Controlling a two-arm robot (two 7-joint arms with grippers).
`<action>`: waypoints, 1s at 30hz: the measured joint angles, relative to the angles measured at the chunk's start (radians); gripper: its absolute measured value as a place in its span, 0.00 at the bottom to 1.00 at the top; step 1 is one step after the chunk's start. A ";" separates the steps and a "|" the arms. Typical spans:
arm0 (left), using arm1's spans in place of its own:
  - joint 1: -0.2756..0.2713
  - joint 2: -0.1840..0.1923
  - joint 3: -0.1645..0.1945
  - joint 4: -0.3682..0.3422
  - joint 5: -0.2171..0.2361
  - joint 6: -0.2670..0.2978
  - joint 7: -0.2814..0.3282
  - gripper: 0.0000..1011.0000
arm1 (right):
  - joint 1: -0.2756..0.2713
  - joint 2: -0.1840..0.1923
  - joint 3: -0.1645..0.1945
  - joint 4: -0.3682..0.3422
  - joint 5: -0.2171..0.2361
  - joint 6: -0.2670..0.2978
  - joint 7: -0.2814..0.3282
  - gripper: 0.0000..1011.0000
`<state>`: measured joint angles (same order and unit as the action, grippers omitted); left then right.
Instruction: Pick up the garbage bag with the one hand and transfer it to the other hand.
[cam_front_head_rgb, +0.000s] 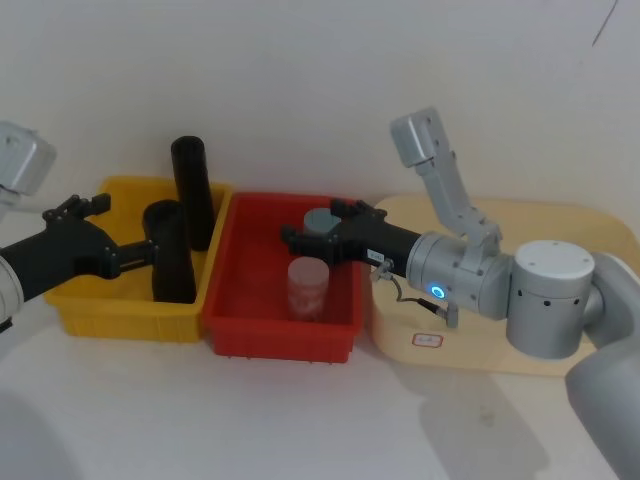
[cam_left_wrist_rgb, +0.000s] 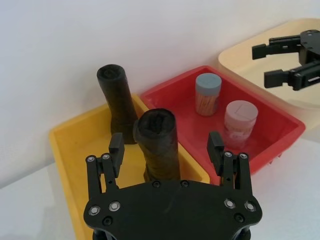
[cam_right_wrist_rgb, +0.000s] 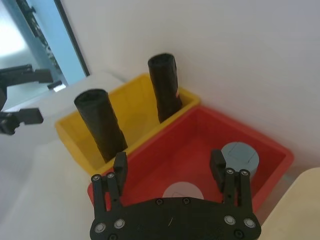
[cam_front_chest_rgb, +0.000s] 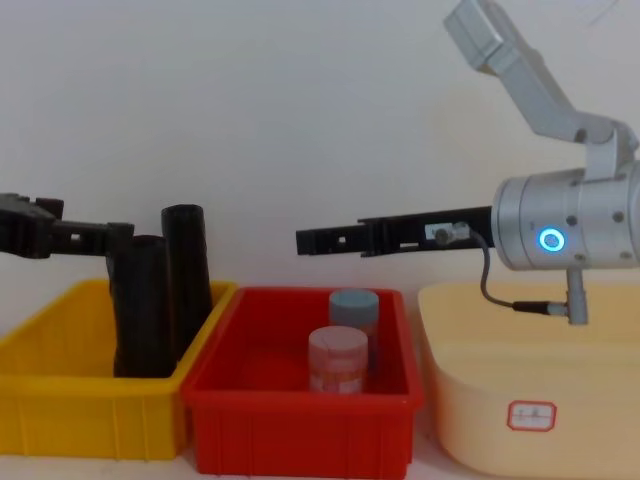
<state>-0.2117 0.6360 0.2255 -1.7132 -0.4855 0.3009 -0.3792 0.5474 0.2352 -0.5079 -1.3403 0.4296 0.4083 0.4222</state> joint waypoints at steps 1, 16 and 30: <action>-0.004 -0.002 0.002 0.007 0.000 -0.002 -0.001 0.99 | 0.003 0.000 -0.003 0.006 -0.001 0.005 0.001 0.99; -0.081 -0.050 0.047 0.147 0.001 -0.037 -0.018 0.99 | 0.032 0.003 -0.033 0.061 0.000 0.027 0.007 0.99; -0.156 -0.099 0.093 0.264 -0.015 -0.053 -0.059 0.99 | 0.041 0.005 -0.043 0.084 0.014 0.038 0.009 0.99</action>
<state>-0.3677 0.5368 0.3182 -1.4489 -0.5008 0.2477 -0.4387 0.5887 0.2407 -0.5506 -1.2567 0.4439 0.4463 0.4308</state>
